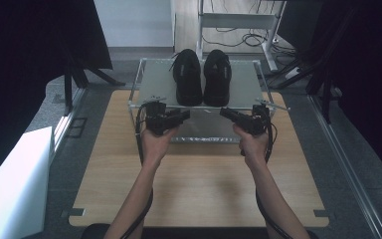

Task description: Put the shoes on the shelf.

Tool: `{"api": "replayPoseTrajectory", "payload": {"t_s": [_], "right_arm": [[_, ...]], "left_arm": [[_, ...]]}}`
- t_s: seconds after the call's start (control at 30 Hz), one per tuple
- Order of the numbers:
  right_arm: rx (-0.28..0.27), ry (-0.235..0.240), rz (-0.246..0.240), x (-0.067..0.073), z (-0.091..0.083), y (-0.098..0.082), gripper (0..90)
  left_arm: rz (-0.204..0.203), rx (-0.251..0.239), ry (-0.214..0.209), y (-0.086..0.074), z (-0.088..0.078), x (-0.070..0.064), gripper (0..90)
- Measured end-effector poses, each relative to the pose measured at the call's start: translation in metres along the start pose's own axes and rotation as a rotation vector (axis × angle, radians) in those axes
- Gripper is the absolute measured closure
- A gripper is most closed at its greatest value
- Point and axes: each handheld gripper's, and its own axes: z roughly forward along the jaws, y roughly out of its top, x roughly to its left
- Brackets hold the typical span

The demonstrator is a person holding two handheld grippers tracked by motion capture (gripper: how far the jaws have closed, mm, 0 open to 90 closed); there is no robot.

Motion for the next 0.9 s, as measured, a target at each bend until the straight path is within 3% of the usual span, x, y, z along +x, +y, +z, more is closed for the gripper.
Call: {"api": "replayPoseTrajectory", "payload": {"t_s": [0.23,0.33,0.43,0.6,0.9], "right_arm": [[0.024,0.009,-0.077,0.000,-0.007,-0.009,48.0],[0.042,0.005,-0.123,0.003,-0.010,-0.012,41.9],[0.044,0.013,-0.139,0.005,-0.012,-0.013,38.2],[0.064,0.018,-0.174,0.009,-0.017,-0.017,31.6],[0.114,-0.003,-0.287,0.014,-0.028,-0.024,16.7]], "left_arm": [[0.005,-0.018,-0.015,-0.009,-0.010,0.003,34.2],[0.025,-0.021,0.009,-0.013,-0.014,0.004,26.4],[0.052,-0.024,0.042,-0.017,-0.018,0.002,21.6],[0.088,-0.016,0.071,-0.023,-0.023,0.001,14.9],[0.149,-0.022,0.090,-0.034,-0.036,-0.002,10.6]]}}
